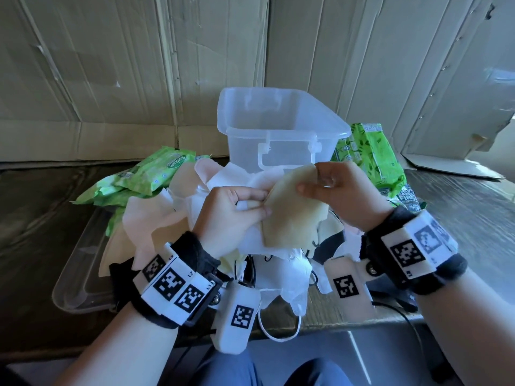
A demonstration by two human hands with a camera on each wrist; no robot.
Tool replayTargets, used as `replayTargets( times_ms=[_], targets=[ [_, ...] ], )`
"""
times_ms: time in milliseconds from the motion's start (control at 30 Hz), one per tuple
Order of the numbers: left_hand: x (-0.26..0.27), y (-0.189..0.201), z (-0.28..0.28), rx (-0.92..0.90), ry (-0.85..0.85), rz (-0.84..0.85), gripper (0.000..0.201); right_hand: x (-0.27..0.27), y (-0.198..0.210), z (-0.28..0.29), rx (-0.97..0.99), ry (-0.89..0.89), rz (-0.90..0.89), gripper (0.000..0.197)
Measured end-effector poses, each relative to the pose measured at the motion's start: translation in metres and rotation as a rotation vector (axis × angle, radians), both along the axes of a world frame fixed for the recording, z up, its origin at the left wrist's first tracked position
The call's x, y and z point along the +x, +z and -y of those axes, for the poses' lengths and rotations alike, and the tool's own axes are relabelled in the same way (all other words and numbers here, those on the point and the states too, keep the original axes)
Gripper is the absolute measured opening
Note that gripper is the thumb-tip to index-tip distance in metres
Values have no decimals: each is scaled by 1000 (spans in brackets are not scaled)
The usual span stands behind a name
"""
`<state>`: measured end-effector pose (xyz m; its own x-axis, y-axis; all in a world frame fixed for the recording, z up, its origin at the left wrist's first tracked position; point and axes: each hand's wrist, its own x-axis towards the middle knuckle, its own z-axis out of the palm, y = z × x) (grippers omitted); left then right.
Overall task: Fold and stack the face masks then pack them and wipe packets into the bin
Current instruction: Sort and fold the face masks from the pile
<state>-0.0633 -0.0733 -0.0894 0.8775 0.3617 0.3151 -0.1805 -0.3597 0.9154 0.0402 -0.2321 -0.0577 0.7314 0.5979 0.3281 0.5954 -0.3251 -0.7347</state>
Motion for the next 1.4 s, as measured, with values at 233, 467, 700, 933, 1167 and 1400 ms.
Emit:
replayTargets(
  times_ms=[233, 467, 700, 933, 1167, 1400],
  targets=[
    [-7, 7, -7, -101, -104, 21, 34, -4, 14, 12, 129, 250, -93, 16],
    [-6, 3, 3, 12, -266, -30, 36, -20, 16, -1, -334, 313, 57, 48],
    [-6, 0, 5, 60, -209, -24, 36, -23, 20, -8, -334, 215, 144, 41],
    [-5, -3, 3, 10, -198, 33, 55, -20, 8, -10, -350, 116, 395, 35],
    [0, -9, -2, 12, -201, 36, 23, -14, -10, -5, -27, 198, 582, 7],
    [-2, 1, 1, -145, -141, 107, 22, -3, -6, 6, 337, 96, -14, 14]
  ],
)
